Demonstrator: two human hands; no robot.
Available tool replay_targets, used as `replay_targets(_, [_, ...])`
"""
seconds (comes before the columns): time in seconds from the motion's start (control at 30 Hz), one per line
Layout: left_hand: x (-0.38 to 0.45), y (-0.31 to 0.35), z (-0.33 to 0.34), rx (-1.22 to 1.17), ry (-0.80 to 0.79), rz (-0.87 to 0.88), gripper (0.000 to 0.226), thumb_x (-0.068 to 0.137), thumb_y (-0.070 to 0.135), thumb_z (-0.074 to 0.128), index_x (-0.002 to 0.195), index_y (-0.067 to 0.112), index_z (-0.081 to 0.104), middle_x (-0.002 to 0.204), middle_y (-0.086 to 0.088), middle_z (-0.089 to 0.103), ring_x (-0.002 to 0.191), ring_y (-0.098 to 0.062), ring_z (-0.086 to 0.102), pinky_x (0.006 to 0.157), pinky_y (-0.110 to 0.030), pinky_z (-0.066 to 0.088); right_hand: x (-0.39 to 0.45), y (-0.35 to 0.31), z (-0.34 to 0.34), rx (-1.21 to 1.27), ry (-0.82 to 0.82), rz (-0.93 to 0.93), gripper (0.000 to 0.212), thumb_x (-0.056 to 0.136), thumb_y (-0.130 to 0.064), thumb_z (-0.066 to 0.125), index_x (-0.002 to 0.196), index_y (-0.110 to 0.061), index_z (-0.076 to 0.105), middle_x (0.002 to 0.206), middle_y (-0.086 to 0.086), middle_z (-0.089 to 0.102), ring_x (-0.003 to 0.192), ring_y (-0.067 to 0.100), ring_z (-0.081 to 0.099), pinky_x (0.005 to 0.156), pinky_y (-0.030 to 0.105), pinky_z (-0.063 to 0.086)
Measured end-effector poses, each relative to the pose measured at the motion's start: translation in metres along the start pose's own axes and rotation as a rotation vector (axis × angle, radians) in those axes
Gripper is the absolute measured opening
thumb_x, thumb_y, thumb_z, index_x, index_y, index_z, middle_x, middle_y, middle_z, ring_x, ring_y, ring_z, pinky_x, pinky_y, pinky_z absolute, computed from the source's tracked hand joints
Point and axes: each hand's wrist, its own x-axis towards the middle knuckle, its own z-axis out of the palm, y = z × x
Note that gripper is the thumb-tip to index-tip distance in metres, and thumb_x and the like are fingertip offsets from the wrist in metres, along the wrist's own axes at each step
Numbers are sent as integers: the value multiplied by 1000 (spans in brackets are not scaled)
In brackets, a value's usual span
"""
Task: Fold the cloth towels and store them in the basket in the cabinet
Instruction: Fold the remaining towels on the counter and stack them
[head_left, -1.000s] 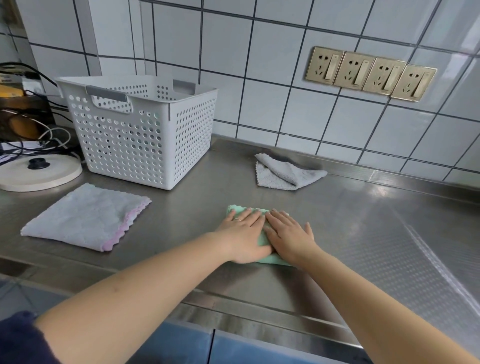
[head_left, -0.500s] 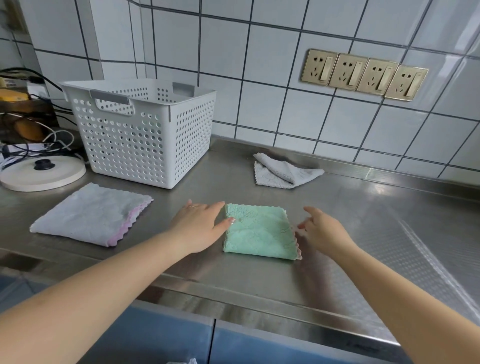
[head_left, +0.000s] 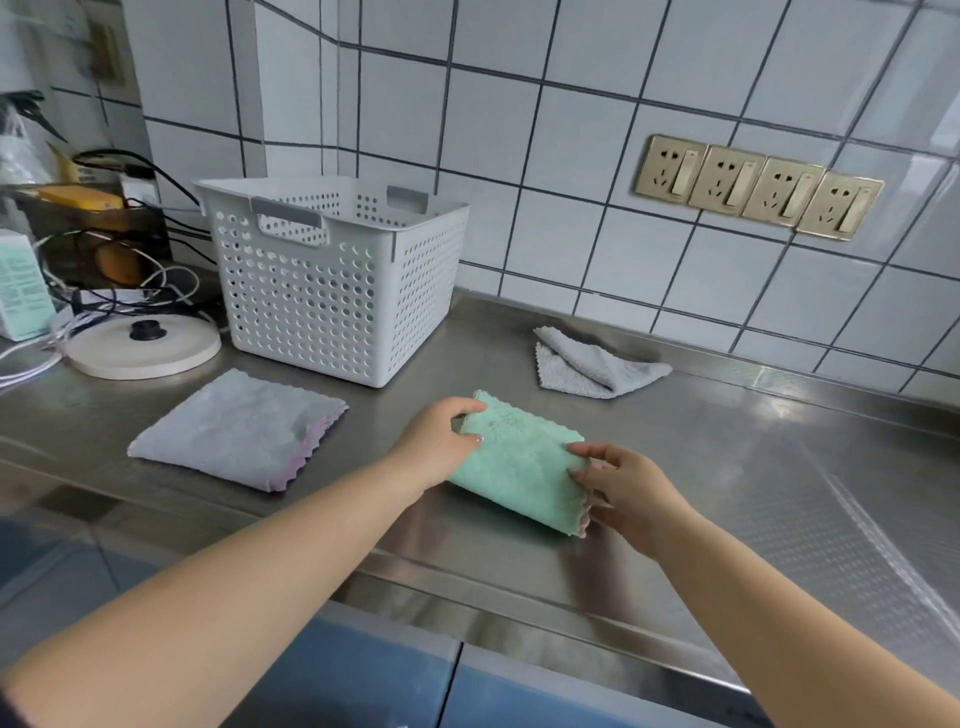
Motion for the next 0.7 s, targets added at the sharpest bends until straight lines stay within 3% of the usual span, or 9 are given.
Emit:
replay_targets(0.13, [-4,-8,-39,-15,34,5,40,88,6,60,122,26,59,131,10,51,122,-8,47,99,-23,38,1,0,36,163,-69,-9,22,91,6,51,111,-2,56,65,12,50,41,22,47,44,30,46])
replay_targets(0.3, [-8,-20,-128,97,87,-2,43,88,5,60,126,25,57,124,6,55,116,-11,51,97,-25,40,6,-13,116,229,-151,-25,20,90,2,54,105,-9,62,95,9,63,68,16,62,53,24,52])
replay_targets(0.4, [-12,-27,-177,104,115,-19,43,89,0,57,127,21,57,120,7,54,114,-6,49,96,-24,38,8,-23,165,251,-202,-32,22,90,1,55,110,-8,62,102,9,63,79,16,63,63,26,55])
replay_targets(0.53, [-17,-46,-225,108,140,-72,45,88,-2,58,127,19,56,132,0,54,122,-13,50,106,-34,39,10,-29,217,223,-242,-50,21,89,1,56,107,-10,62,92,5,65,74,14,63,73,28,55])
replay_targets(0.6, [-20,-58,-236,109,151,-103,45,88,-3,58,128,17,56,135,-3,53,124,-14,48,106,-32,39,10,-30,234,188,-248,-59,23,89,1,57,109,-10,61,88,4,64,71,13,62,76,29,54])
replay_targets(0.7, [-23,-75,-247,106,156,-132,45,88,-3,58,128,16,55,137,-5,51,128,-13,45,107,-30,37,10,-29,251,128,-254,-63,23,89,2,57,109,-9,60,80,2,61,65,13,59,70,26,52])
